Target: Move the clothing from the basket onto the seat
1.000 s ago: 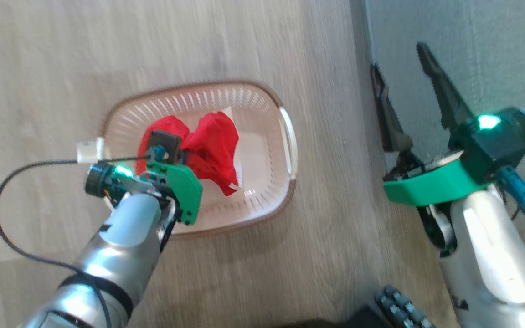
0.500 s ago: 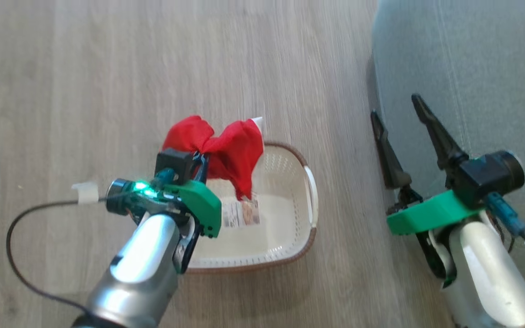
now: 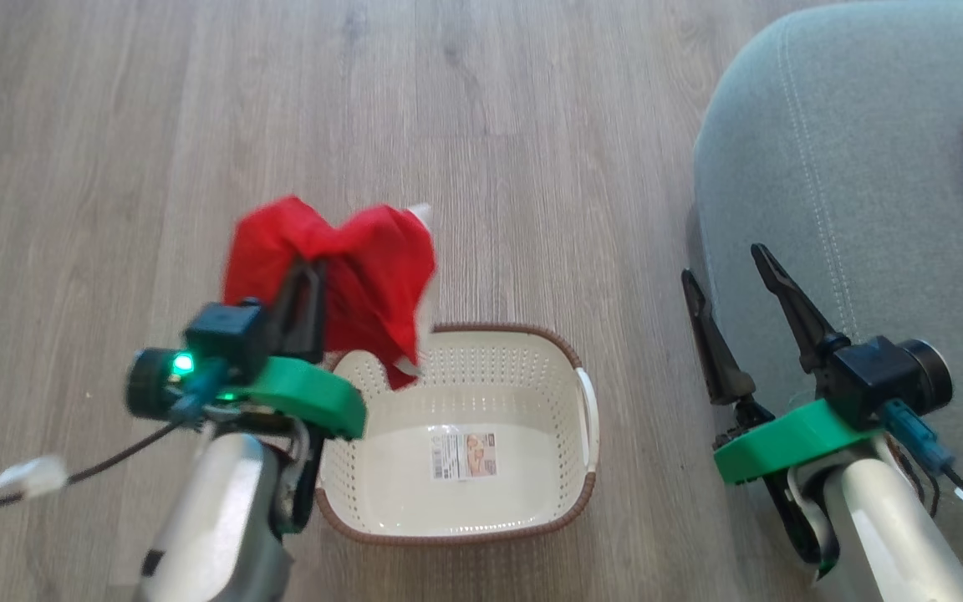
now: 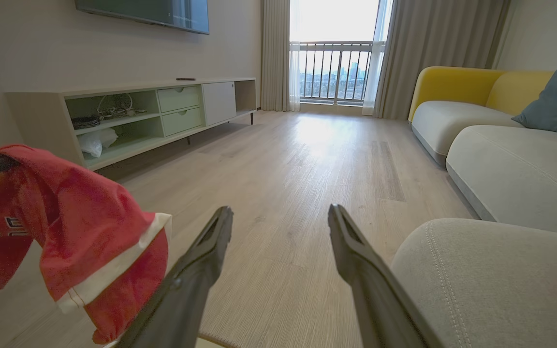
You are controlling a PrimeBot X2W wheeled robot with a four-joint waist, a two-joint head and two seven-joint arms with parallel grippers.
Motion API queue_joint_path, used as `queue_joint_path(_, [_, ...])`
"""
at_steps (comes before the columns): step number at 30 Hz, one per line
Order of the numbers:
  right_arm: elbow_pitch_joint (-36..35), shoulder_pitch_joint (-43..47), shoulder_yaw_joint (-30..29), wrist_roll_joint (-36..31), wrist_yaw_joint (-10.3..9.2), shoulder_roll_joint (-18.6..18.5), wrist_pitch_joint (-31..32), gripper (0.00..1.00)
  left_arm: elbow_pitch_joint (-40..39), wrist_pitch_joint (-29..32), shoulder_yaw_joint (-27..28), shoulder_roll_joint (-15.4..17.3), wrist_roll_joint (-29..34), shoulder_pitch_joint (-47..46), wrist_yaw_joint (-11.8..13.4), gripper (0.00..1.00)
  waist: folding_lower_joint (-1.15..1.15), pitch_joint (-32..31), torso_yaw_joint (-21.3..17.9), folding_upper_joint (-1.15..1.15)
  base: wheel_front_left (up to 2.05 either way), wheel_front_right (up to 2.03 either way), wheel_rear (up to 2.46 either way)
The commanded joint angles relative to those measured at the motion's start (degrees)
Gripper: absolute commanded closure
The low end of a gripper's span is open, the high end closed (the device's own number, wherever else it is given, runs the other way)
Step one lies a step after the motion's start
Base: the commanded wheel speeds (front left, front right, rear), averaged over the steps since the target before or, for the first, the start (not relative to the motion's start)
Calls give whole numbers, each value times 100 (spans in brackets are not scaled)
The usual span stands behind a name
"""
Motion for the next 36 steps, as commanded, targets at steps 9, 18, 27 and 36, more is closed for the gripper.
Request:
queue_joint_path(9, [-151, 80, 109, -4, -1, 7, -37, 0, -2477, -72, 781, 27, 313, 128, -323, 100, 1, -168, 25, 0, 0, 0, 0])
queue_joint_path(18, [-177, 88, 134, -15, -1, -10, -37, 0, -3517, -72, 685, 26, 161, 1, -418, 100, 1, -175, 22, 0, 0, 0, 0])
queue_joint_path(27, [-291, 79, 212, 16, -1, -43, -37, 0, -3588, -72, 233, 25, 220, -115, -737, 100, 1, -136, 36, 0, 0, 0, 0])
queue_joint_path(36, [-612, 105, 678, 191, -1, -273, -37, 0, -2890, -72, -385, 25, 519, -51, -1261, 100, 1, -143, -17, 0, 0, 0, 0])
